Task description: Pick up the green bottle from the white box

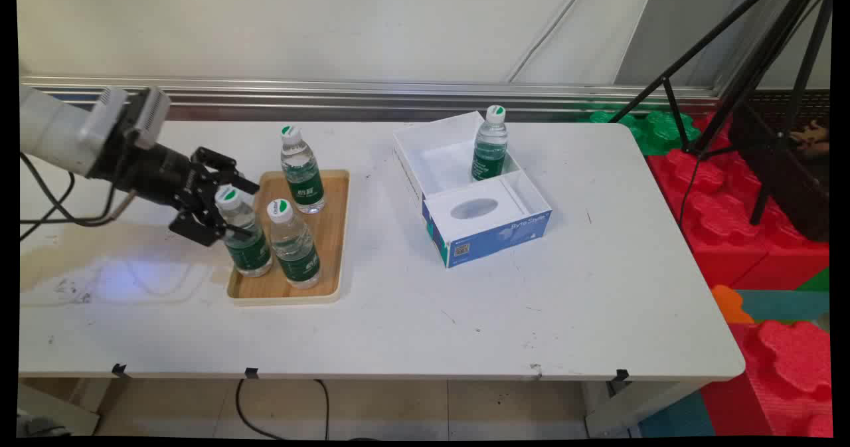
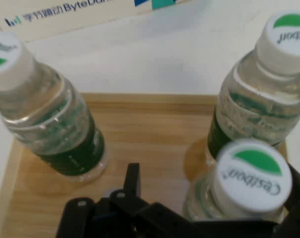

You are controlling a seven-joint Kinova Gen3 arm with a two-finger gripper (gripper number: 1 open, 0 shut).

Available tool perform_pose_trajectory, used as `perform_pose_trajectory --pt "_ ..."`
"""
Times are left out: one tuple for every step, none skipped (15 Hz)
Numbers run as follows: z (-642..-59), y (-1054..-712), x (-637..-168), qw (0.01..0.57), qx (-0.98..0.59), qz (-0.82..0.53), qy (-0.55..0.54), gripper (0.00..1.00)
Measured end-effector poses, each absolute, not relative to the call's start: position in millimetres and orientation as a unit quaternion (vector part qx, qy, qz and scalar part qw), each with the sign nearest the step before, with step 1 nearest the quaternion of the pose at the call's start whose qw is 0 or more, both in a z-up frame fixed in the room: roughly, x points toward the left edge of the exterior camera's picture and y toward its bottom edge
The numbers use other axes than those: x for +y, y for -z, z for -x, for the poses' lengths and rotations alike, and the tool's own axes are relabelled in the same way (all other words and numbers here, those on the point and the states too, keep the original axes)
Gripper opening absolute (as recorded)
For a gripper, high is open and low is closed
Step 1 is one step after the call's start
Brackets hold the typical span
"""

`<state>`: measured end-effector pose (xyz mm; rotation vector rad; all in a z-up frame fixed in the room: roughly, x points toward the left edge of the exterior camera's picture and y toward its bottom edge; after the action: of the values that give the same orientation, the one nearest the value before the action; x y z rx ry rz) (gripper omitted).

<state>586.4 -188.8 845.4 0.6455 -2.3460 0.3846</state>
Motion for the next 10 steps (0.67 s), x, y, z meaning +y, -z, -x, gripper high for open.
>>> perform_pose_trajectory --pt "-590 -852 -187 0.336 -0.897 -0.247 -0.148 1.0" --pt "-594 -858 -185 0.338 -0.896 -0.247 -0.148 1.0" --pt "-596 -863 -183 0.34 -0.895 -0.247 -0.149 1.0" --pt "-599 -870 -181 0.343 -0.893 -0.248 -0.15 1.0" --pt "-602 -876 -179 0.346 -0.892 -0.25 -0.15 1.0" --pt "-605 -884 -178 0.35 -0.89 -0.252 -0.151 1.0" --pt "-607 -890 -177 0.354 -0.888 -0.253 -0.152 1.0" --pt "-609 -899 -176 0.359 -0.884 -0.256 -0.153 1.0" --pt "-611 -910 -175 0.366 -0.88 -0.259 -0.155 1.0" --pt "-613 -921 -175 0.374 -0.876 -0.263 -0.156 1.0"
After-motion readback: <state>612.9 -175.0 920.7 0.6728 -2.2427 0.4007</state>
